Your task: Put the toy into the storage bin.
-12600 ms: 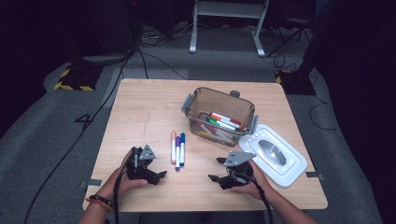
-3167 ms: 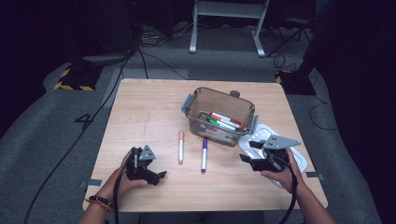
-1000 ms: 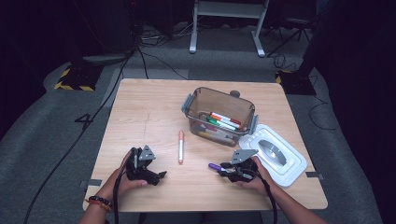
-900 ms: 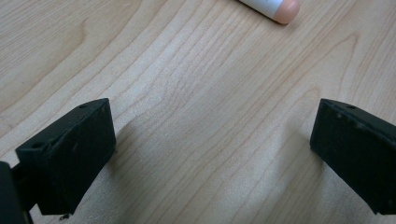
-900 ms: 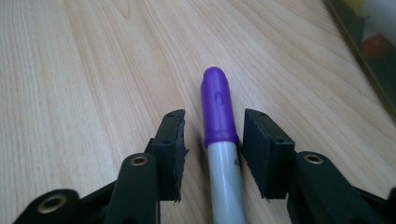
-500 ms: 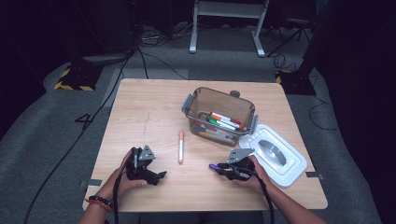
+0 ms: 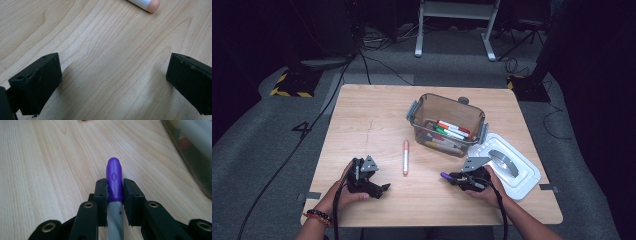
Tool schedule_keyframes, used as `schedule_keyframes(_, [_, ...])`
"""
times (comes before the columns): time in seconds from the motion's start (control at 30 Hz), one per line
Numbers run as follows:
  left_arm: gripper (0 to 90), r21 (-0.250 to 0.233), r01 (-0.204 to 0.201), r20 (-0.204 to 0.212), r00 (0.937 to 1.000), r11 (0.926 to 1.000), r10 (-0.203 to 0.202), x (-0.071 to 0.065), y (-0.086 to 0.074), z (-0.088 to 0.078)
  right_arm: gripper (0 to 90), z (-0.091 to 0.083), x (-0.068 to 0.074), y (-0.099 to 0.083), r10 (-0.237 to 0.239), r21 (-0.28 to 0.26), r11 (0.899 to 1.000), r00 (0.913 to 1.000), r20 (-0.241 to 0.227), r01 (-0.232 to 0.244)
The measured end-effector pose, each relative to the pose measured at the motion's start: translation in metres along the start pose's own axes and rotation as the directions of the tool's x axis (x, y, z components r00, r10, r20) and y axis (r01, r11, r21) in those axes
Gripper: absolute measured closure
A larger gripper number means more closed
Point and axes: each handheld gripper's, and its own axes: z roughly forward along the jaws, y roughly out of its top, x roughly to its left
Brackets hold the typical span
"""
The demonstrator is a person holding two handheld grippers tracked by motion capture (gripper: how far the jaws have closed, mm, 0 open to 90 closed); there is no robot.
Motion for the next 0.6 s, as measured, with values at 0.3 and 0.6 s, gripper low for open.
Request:
schedule_keyframes(0.3, [0.4,0.000,0.003,0.002,1.0000,1.0000,-0.003,0.000,0.000,0.000,74.6,-0.038,-0.004,0.005,0.045,-0.118,0.992,0.9990,0.005,-0.044])
schedule_keyframes(0.6, [0.5,0.000,0.002,0.002,1.0000,1.0000,-0.002,0.000,0.000,0.000,74.6,-0.085,-0.007,0.019,0.055,-0.245,0.969,0.9974,0.046,-0.042])
